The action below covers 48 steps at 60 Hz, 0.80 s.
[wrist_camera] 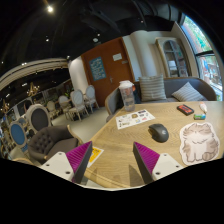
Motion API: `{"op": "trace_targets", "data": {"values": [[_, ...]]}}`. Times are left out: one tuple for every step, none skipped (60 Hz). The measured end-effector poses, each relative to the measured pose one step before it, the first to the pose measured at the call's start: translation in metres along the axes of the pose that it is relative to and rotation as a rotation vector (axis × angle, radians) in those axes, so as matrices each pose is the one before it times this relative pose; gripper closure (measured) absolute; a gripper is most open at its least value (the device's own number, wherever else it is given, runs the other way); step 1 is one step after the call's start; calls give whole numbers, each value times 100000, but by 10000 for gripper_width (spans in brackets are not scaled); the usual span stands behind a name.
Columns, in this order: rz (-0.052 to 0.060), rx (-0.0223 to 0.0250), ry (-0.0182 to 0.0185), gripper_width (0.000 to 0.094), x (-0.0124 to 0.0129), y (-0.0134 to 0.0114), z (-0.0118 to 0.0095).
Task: Arrange mouse
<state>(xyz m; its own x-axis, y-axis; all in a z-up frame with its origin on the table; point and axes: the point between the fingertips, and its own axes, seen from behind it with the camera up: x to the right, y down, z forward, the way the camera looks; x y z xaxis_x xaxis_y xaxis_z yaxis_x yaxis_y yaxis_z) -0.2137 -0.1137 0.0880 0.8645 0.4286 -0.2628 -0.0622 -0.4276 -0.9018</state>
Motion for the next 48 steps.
{"op": "trace_targets", "data": {"values": [[-347, -81, 1480, 86, 612, 95, -126], [-284, -386, 1622, 86, 703, 145, 20], [-88, -769, 1843, 88, 794, 151, 181], [194, -883, 1920, 88, 887, 178, 114], [241, -859, 1744, 86, 932, 119, 229], [181, -781, 1543, 86, 833, 80, 255], [158, -661, 1332, 86, 786, 9, 328], [142, -489, 1169, 87, 774, -96, 326], [21, -329, 1085, 87, 380, 6, -459], [31, -434, 1119, 86, 1257, -308, 1641], [-164, -542, 1423, 88, 803, -58, 463], [-312, -570, 1631, 85, 841, -77, 423], [-586, -572, 1730, 88, 701, -44, -110], [-710, -621, 1872, 87, 870, -105, 463], [-654, -657, 1584, 88, 966, -94, 328], [-847, -476, 1950, 89, 781, -123, 505], [-699, -442, 1969, 89, 624, -190, 564], [-574, -449, 1819, 88, 668, -132, 488], [-439, -518, 1663, 89, 630, -104, 555], [-349, -644, 1322, 87, 526, -89, 565], [-286, -733, 981, 88, 452, -65, 599], [-131, -851, 915, 87, 535, -39, 436], [596, -1105, 260, 87, 329, 60, 778], [992, -1216, 447, 87, 302, 36, 521], [1182, -1272, 107, 88, 189, 48, 511], [984, -1263, -240, 87, 111, 2, 497], [775, -1064, -400, 88, 47, -92, 477], [533, -771, -463, 87, 35, -173, 485], [335, -405, 190, 88, -89, -215, 240], [106, -471, -434, 90, 223, -297, 560], [-91, -513, 50, 93, 212, -203, 451], [-308, -613, 359, 94, 229, -169, 458], [-467, -572, 725, 96, 298, -201, 472], [-507, -536, 943, 100, 316, -194, 480], [-493, -493, 1017, 103, 289, -198, 475], [-462, -384, 243, 97, -31, -264, 350], [84, -290, -213, 106, 18, -112, 435], [23, -455, -245, 112, -23, -125, 380], [214, -643, -154, 123, -11, -59, 352], [363, -594, -160, 132, -8, -81, 299], [501, -466, -247, 143, -47, -79, 276], [694, -523, -295, 157, -68, -60, 247], [728, -621, -323, 171, -66, -44, 253], [522, -721, -435, 189, -136, -53, 219], [305, -731, -434, 205, -110, 88, 213], [503, -973, -632, 226, -145, 169, 308], [707, -1346, -821, 254, -186, 276, 310], [422, -778, -605, 278, -139, 106, 160]]}}
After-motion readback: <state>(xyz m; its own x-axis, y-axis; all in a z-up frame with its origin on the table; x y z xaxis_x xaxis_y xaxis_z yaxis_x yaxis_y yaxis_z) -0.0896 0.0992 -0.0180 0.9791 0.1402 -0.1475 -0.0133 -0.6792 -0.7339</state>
